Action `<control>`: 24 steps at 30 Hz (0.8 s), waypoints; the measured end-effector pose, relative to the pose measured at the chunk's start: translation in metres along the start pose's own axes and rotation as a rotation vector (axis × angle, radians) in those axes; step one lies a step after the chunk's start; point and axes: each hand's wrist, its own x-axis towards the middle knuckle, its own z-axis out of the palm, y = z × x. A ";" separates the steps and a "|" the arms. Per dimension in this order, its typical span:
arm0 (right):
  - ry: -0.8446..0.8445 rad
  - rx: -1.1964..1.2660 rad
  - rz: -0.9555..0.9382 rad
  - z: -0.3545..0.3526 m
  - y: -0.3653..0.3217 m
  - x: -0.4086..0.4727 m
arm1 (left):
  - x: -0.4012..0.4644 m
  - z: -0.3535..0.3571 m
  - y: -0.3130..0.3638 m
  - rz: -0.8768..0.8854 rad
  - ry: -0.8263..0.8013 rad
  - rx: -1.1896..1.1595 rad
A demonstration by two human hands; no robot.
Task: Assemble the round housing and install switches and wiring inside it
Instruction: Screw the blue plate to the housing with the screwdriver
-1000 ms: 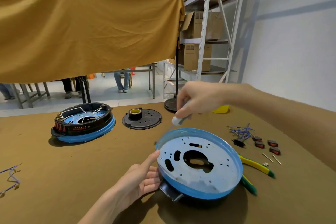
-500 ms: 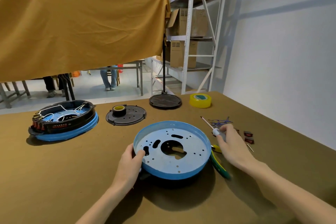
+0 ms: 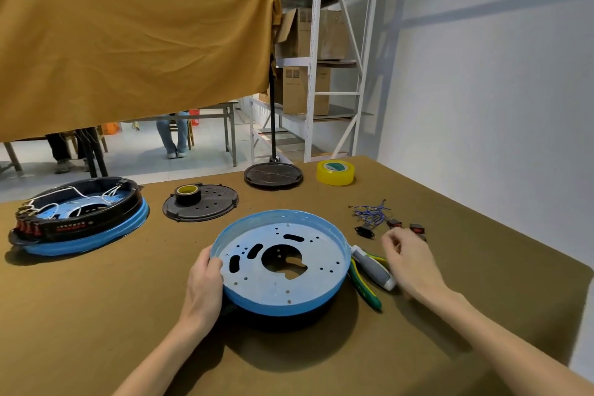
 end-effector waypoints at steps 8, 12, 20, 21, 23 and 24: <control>-0.227 -0.209 0.219 -0.021 0.044 0.034 | -0.007 -0.007 -0.002 0.153 0.009 0.051; -0.321 -0.156 0.206 -0.028 0.050 0.036 | -0.015 -0.013 -0.001 0.458 0.049 0.310; -0.408 -0.164 0.095 -0.035 0.041 0.031 | -0.016 -0.018 0.004 0.742 -0.132 0.478; -0.420 -0.177 0.086 -0.035 0.040 0.031 | -0.017 -0.019 0.005 0.744 -0.159 0.481; -0.470 -0.217 0.071 -0.036 0.036 0.033 | -0.018 -0.019 0.008 0.746 -0.209 0.498; -0.488 -0.229 0.071 -0.037 0.035 0.034 | -0.018 -0.020 0.009 0.746 -0.236 0.519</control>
